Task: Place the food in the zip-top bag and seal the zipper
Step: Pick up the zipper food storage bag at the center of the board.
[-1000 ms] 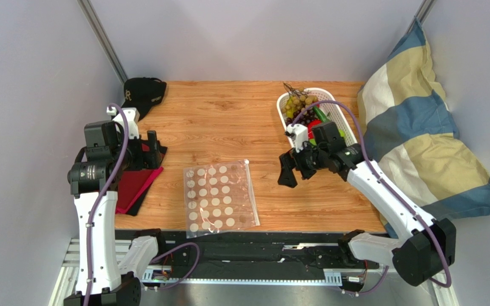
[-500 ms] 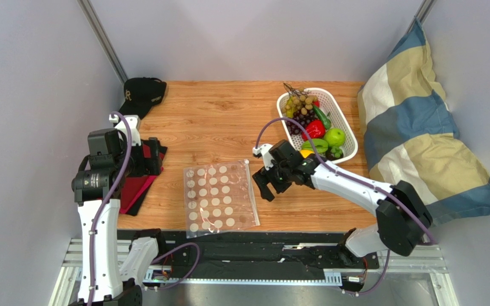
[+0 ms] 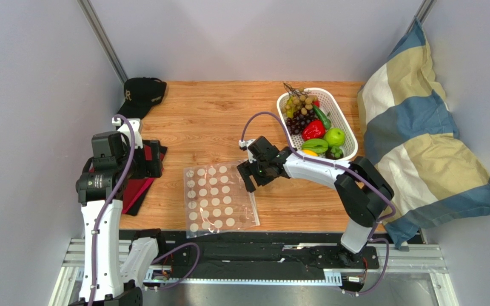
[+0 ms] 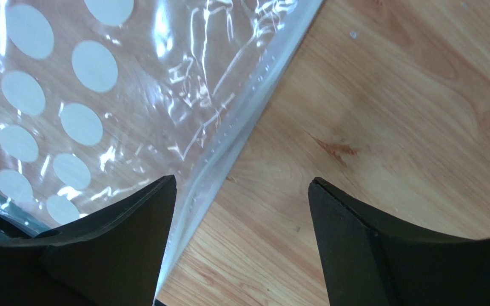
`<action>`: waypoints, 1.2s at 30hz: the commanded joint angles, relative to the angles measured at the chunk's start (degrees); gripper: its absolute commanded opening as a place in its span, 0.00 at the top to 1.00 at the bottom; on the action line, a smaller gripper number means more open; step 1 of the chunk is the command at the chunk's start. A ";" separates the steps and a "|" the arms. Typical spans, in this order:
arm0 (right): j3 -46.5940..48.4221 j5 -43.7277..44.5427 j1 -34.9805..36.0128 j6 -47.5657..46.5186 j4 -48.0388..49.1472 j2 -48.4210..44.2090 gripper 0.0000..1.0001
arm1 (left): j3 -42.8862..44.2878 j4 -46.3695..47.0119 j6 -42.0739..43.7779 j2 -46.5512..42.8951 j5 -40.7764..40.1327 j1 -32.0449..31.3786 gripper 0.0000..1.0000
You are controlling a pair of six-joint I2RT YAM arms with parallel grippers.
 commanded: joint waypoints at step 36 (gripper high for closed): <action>17.30 0.38 -2.58 26.56 -6.61 -7.09 1.00 | -6.90 25.30 -19.71 8.66 23.91 -17.47 0.16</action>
